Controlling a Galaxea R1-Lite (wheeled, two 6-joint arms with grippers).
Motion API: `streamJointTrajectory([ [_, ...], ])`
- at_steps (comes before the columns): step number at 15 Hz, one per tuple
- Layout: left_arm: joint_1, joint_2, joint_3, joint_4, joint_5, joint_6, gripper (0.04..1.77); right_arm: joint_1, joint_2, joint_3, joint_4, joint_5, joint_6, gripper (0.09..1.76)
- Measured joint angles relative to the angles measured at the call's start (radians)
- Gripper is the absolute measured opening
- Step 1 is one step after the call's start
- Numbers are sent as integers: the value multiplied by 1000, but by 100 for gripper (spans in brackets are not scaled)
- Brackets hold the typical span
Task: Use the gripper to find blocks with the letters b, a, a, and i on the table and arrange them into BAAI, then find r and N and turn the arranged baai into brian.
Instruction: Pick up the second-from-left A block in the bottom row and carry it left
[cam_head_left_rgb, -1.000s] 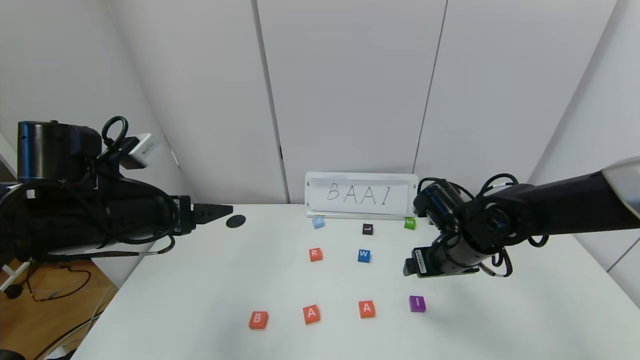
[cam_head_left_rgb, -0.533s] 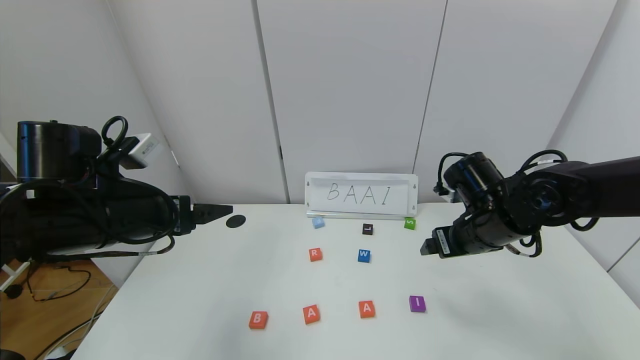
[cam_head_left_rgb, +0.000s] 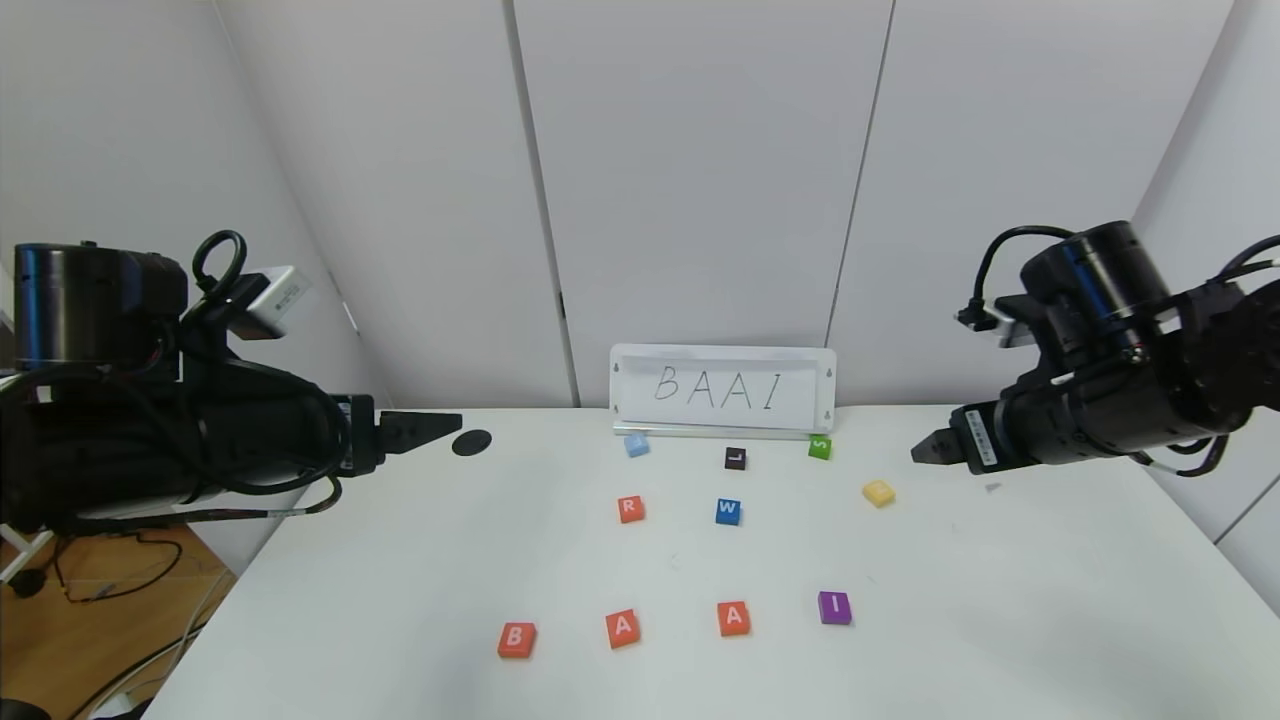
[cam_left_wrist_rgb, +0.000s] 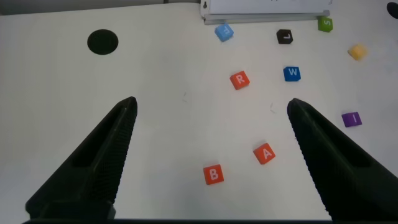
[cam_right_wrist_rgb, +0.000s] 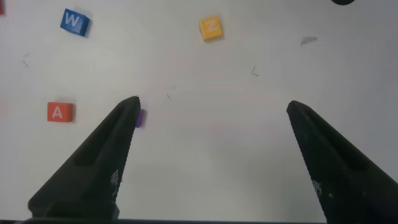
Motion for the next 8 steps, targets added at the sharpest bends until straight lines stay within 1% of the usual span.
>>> streamJointTrajectory([
  [2,-2,-40,19,2,0,6,172,-22,-87,37,-1,7,-30,170],
  [6,-14,-183,82,33,3,52,172,-67,-289,114,0,75,-40,170],
  [8,-18,-285,106,108,5,73,172,-91,-403,167,1,83,-39,170],
])
